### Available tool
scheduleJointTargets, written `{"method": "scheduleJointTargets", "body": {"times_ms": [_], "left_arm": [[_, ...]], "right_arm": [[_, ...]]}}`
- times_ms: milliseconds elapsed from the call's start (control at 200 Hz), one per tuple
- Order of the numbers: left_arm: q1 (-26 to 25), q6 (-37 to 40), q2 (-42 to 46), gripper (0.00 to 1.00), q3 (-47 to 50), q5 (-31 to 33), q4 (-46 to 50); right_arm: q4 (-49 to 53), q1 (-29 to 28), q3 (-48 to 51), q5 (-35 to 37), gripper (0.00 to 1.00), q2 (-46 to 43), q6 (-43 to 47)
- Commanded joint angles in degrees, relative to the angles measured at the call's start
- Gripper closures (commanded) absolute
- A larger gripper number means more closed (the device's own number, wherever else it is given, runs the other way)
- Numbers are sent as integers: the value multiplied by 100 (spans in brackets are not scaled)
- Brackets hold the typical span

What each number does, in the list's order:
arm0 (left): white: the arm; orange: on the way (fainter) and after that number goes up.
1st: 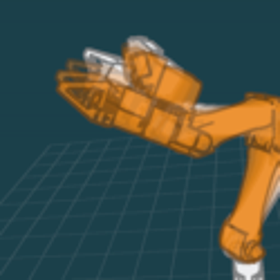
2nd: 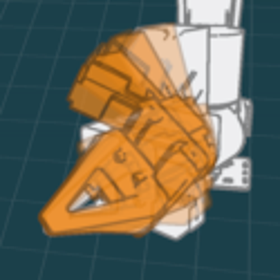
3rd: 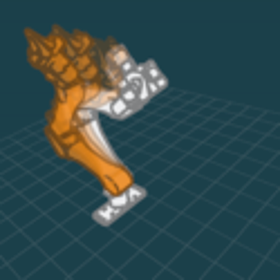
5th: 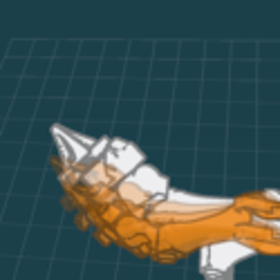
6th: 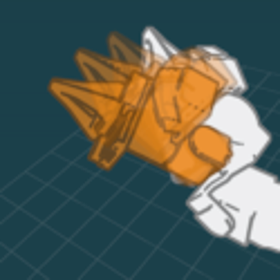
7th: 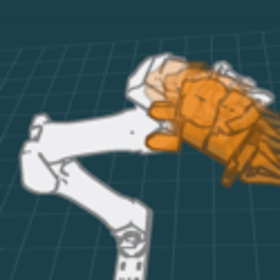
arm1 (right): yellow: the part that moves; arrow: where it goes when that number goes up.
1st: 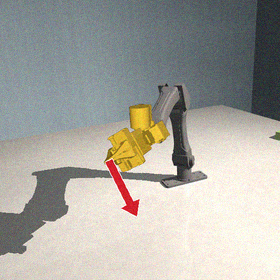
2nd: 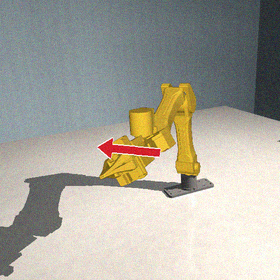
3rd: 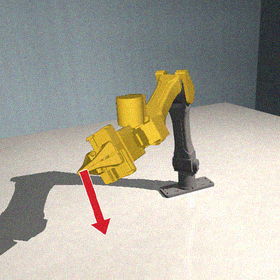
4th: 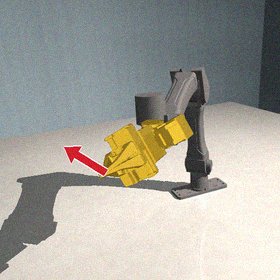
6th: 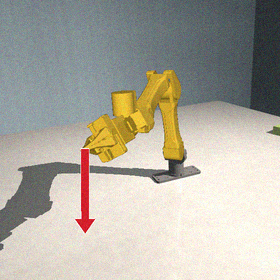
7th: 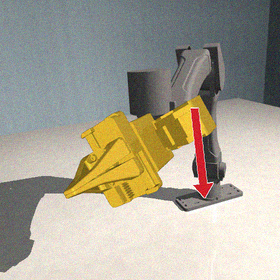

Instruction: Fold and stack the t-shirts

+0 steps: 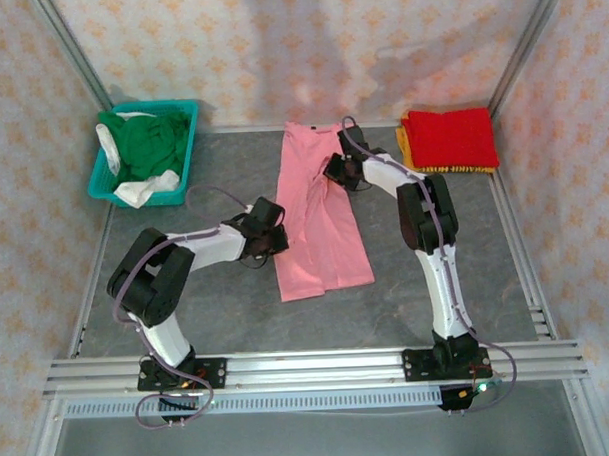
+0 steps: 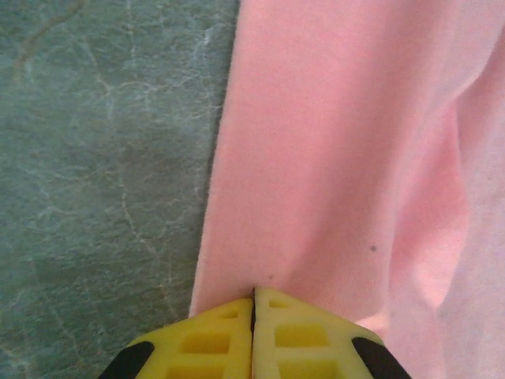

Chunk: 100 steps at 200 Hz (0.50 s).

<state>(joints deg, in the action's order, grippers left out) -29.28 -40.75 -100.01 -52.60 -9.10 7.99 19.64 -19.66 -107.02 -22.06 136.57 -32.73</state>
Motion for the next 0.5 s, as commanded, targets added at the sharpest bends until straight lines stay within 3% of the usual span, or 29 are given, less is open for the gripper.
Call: {"method": "scheduleJointTargets", "body": {"times_ms": [0,295,495], "left_arm": [[-44,-94,117,92,-48,454,591],[-22,47,962,91,263,1126,1184],[10,278,1299,91,432,1124,1289]], "right_arm": [[503,37,422,-129,94,-427,-6],[-70,5,1939,-537,79,-2262,-194],[101,13,2211,-312,77,-2664,-30]]}}
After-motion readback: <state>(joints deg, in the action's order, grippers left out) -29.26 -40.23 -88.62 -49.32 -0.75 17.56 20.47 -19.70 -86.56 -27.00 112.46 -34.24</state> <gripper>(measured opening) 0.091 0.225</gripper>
